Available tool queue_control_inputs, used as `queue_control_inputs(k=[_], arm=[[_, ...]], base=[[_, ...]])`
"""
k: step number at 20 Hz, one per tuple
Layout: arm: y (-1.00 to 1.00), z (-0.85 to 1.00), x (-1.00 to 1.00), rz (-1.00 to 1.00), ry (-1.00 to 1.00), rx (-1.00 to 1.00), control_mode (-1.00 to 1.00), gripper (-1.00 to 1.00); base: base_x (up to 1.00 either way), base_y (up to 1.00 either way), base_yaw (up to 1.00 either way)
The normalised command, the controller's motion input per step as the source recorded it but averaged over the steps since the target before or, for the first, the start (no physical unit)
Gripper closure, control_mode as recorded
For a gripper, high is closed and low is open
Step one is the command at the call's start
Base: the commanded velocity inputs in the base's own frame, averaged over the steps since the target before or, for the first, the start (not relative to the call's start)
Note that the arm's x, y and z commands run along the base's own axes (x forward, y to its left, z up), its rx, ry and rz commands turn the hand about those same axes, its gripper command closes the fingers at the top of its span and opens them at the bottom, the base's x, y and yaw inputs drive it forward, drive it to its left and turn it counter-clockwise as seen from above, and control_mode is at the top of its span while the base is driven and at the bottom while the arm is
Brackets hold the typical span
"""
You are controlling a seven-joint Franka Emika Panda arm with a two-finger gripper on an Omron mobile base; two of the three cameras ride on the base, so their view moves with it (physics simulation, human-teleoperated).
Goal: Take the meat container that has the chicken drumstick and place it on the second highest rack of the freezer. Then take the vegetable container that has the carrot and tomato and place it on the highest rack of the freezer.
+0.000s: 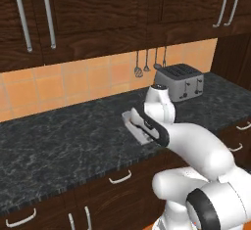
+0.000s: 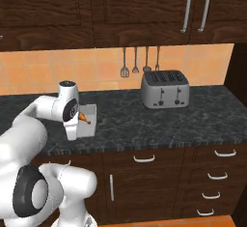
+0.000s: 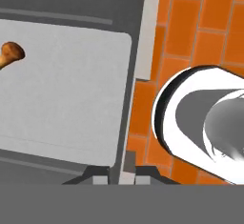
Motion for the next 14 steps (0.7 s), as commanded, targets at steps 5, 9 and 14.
queue_control_inputs(k=[5,9,14], arm=[[-0.36,0.83,-0.96,0.10,-0.21,-0.03,-1.00,1.00],[-0.42,0.70,-0.77,0.38,-0.19,-0.11,-1.00,1.00],[-0.34,0.93,-0.43,0.41,-0.02,-0.10,-1.00,1.00]], base=[[0.00,0.00,0.00],[0.00,0.00,0.00],[0.00,0.00,0.00]])
